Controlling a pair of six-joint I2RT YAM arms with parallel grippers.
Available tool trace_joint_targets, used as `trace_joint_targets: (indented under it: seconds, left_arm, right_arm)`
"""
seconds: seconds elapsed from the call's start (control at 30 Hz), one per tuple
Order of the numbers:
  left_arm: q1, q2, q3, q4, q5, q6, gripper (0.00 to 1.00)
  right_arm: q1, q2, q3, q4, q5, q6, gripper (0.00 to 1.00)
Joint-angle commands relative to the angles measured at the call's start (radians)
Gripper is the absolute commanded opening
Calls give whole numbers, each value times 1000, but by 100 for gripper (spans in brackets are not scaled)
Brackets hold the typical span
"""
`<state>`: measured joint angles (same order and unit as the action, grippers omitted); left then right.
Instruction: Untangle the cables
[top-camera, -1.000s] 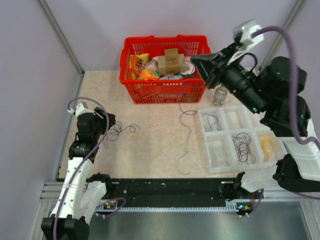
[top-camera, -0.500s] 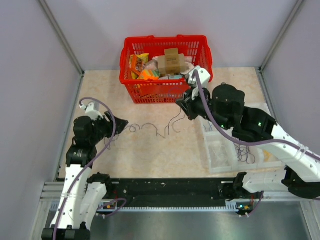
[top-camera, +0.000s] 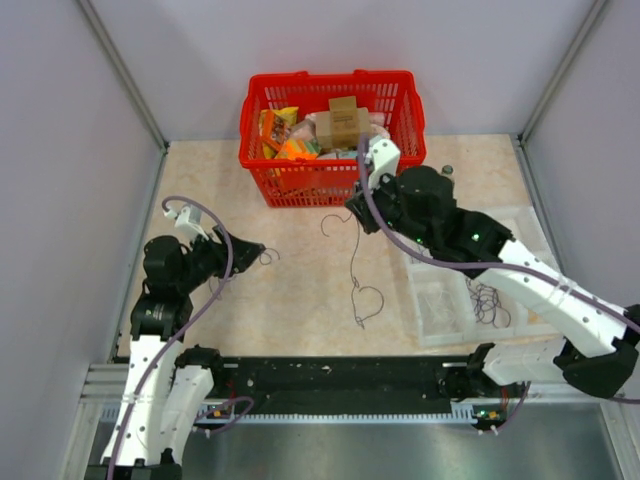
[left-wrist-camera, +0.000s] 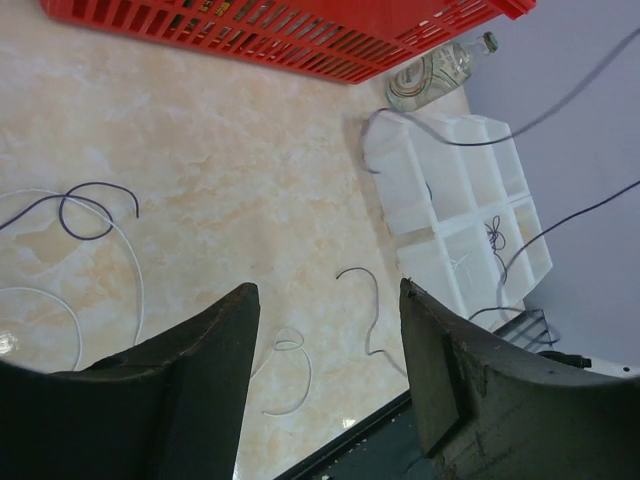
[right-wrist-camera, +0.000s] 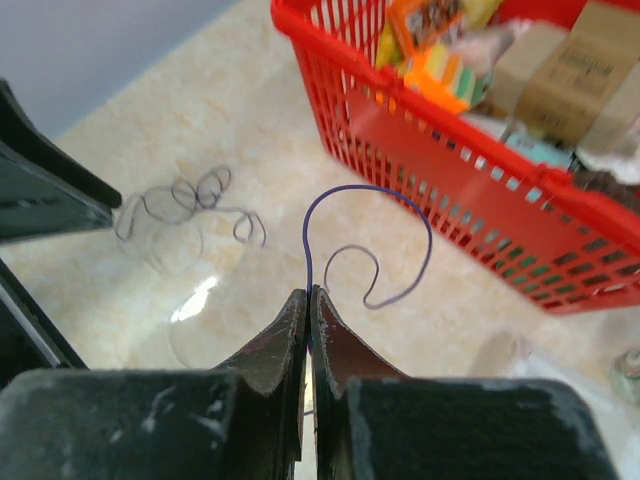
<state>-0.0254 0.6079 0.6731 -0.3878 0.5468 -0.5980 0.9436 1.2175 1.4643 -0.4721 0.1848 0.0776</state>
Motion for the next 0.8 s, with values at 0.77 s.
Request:
trace_joint_targets:
  seconds: [0.77]
  left_arm:
    - [2, 3, -10, 78, 104, -29, 64]
  right_arm:
    - [-34, 104, -478, -17, -57, 264, 0]
